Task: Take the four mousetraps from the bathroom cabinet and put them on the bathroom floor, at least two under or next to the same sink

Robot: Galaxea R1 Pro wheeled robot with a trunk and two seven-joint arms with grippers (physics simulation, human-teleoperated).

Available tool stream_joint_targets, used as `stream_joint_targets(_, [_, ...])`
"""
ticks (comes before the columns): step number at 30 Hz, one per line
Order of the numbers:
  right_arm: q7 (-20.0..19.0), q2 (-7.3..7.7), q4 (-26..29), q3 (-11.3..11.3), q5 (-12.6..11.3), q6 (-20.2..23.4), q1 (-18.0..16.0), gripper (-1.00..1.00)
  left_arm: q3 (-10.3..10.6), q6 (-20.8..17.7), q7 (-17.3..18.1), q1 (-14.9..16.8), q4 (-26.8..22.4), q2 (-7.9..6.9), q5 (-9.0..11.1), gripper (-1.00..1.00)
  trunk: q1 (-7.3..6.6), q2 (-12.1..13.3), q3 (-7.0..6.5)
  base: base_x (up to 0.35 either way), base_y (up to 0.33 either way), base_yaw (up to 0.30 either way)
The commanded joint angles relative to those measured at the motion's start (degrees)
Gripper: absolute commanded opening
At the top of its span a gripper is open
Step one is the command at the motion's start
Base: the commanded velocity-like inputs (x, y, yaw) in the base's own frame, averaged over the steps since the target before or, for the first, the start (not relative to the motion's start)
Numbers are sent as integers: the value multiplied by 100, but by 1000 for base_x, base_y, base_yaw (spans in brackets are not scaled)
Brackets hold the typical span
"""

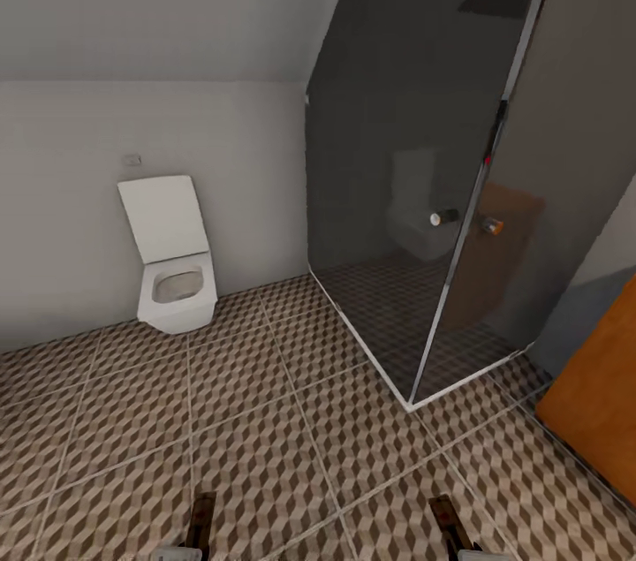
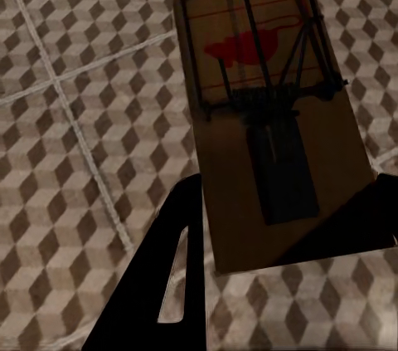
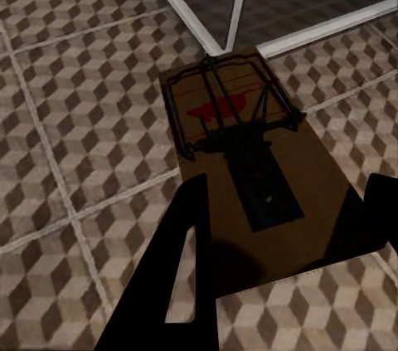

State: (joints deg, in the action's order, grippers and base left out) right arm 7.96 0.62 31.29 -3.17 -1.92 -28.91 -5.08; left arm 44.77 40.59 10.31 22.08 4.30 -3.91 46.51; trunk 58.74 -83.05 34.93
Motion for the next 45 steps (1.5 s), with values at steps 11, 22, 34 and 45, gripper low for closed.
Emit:
stream_joint_targets(11, [39,0,0,-34,-18,-16,-2,-100,31,20,15,7,18,4,46,-100,-1,-3,5,-8,4,282])
stream_joint_targets(22, [39,0,0,-34,-18,-18,-2,-100,31,20,15,7,18,8,45,-100,-1,-3,5,0,0,282])
stream_joint_targets(34, [39,0,0,-34,-18,-17,-2,-100,31,20,15,7,18,10,47,-100,-1,-3,5,0,0,282])
stream_joint_targets(45, [39,0,0,-36,-18,-16,-2,-100,31,20,15,7,18,6,49,-100,-1,-3,5,0,0,282])
